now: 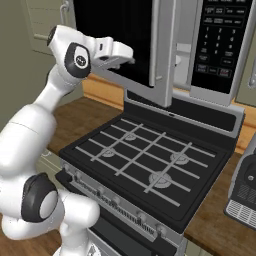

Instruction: Pick the potato from the sink and place it in the bowl. Then pick the bowl and place it in the microwave. Then close the microwave door and press the start button.

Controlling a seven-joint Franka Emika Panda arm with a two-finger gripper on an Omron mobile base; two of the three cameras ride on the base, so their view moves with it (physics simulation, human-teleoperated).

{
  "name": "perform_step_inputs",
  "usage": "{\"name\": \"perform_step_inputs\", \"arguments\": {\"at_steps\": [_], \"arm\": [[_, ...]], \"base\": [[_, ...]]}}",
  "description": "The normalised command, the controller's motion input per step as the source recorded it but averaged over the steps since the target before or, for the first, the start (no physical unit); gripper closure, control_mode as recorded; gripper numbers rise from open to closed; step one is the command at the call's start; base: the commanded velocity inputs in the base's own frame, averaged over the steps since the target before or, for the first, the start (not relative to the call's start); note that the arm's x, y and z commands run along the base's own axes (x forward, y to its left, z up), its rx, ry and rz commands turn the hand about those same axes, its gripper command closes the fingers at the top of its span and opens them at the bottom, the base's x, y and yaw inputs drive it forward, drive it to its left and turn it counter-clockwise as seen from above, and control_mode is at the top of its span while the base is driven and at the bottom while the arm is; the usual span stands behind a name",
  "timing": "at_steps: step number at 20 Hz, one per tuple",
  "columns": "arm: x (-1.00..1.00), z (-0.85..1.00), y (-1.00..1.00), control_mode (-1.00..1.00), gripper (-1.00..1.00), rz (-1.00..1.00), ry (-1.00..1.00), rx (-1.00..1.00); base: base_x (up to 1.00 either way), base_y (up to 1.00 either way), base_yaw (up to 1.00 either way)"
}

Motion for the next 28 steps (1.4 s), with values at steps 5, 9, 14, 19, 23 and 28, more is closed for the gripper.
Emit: {"name": "perform_step_inputs", "arguments": {"at_steps": [5,9,14,19,23,28], "arm": [[0.45,0.0,-0.52,-1.0,-1.0,0.03,-0.11,0.05],[0.43,0.0,-0.48,-1.0,-1.0,0.02,-0.15,0.02],[0.53,0.0,-0.43,-1.0,-1.0,0.02,-0.14,0.02],[0.71,0.0,-0.42,-1.0,-1.0,0.02,-0.01,0.05],[0.1,0.0,-0.12,-1.0,-1.0,0.0,0.0,0.03],[-0.88,0.12,0.24,-1.0,-1.0,0.0,-0.11,0.0]], "base": [[0.0,0.0,0.0],[0.0,0.0,0.0],[0.0,0.0,0.0],[0.0,0.0,0.0],[0.0,0.0,0.0],[0.0,0.0,0.0]]}}
